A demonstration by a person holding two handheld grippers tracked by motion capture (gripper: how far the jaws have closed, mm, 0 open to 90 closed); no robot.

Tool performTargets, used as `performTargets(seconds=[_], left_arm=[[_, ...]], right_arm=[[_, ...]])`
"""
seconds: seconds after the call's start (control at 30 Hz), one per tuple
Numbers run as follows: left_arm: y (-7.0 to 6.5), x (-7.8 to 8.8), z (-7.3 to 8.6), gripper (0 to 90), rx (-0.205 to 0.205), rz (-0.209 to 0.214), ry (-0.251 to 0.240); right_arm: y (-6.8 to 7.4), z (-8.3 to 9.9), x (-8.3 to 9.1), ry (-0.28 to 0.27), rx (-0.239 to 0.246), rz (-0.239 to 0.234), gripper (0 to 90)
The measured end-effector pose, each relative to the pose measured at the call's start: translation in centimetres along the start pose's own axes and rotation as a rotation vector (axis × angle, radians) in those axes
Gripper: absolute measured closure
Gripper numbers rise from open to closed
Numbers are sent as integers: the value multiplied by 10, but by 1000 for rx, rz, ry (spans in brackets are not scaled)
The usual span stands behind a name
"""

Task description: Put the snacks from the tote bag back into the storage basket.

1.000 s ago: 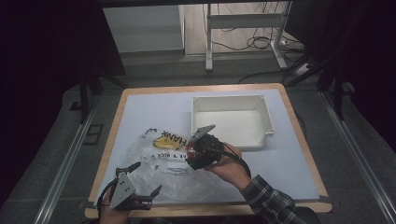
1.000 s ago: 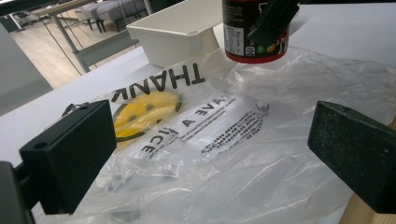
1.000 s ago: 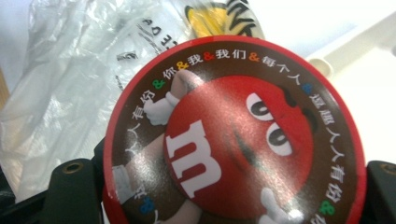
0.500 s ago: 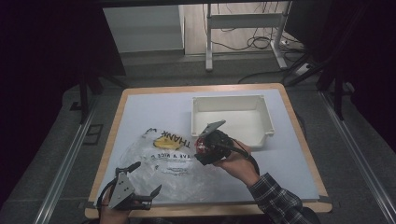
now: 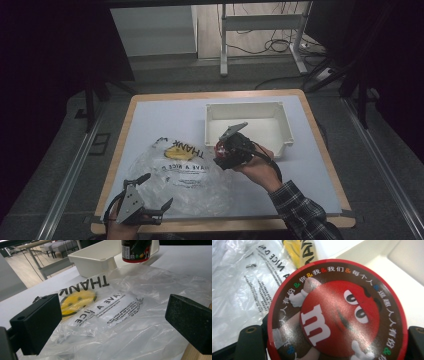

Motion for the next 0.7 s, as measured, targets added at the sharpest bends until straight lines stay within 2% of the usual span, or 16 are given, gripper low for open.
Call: performTargets(seconds=[0.43, 0.7], left_arm=[[0, 0, 0, 9, -5, -2, 4], [0, 0, 0, 9, -8, -3, 6]], right_arm=[[-23, -3, -7, 4, -14, 14, 257], [-31, -7, -10, 3, -13, 21, 257]])
Point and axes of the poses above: each handheld gripper's, and its own axes: x roughly backward along the jaws, z roughly out of its underside, y roughly to its left, the point moved 2 cm from there along -x, roughly forward along the jaws, and after that the axes turned 3 degrees about -x, right-handed, at the moved point
